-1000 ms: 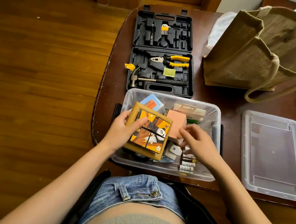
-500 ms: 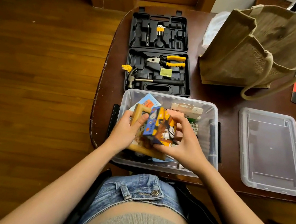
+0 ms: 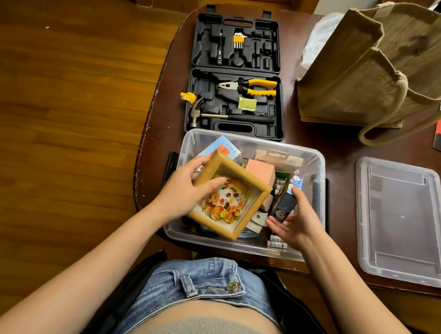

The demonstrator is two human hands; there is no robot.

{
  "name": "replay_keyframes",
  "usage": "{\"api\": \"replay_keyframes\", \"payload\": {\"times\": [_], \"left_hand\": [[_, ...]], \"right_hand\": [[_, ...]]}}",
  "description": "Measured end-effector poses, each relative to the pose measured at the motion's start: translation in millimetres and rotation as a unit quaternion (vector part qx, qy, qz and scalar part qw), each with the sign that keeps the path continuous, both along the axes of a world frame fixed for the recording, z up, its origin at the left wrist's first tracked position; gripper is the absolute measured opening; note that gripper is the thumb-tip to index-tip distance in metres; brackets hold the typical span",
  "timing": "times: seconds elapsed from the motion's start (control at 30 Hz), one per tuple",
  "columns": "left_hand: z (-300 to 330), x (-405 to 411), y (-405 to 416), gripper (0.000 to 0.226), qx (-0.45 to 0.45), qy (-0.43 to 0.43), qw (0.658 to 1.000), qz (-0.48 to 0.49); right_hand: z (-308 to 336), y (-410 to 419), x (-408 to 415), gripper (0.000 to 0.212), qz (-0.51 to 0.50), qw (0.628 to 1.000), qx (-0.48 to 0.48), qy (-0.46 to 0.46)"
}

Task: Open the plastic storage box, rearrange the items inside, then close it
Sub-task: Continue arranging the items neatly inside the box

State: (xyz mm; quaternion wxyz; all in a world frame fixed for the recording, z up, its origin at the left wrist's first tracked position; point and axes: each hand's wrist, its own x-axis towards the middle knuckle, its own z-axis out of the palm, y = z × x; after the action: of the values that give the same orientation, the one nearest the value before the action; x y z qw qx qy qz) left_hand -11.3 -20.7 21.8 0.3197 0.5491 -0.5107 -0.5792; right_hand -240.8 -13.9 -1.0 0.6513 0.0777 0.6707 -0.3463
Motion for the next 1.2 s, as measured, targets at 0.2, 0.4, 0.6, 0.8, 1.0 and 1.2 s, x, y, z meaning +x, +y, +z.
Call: {"api": "replay_keyframes", "payload": {"times": [0.2, 0.4, 0.6, 0.8, 1.0, 1.2], "left_hand": [[0.7, -2.8, -3.0, 0.027, -0.053, -0.016, 0.998, -0.034], [-1.7, 0.7, -3.2, 0.034, -0.051, -0.061, 0.993, -0.086], [-1.5, -2.4, -3.5, 0.043, -0.076, -0.147, 0.97, -0.179], [-8.5, -0.3, -3.5, 0.047, -0.09, -0.189, 0.954, -0.217], [-10.4, 8.6, -4.5, 0.046, -0.054, -0.188, 0.95, -0.245], [-11.1, 7.5, 0.2, 0.04, -0.029, -0.173, 0.946, -0.273]], "right_hand": [[-7.6, -3.2, 1.1, 0.042, 0.004, 0.997, -0.059, 0.049], [-15.4, 2.4, 0.0, 0.045, -0.027, 0.996, -0.038, 0.082], [-6.7, 3.0, -6.2, 0.07, 0.053, 0.994, 0.081, -0.054], [-5.3, -4.8, 16.6, 0.049, 0.228, 0.967, 0.105, -0.037], [-20.9, -6.0, 25.6, 0.025, 0.154, 0.981, 0.114, -0.033], [-25.8, -5.0, 29.8, 0.034, 0.066, 0.986, 0.122, -0.097]]}}
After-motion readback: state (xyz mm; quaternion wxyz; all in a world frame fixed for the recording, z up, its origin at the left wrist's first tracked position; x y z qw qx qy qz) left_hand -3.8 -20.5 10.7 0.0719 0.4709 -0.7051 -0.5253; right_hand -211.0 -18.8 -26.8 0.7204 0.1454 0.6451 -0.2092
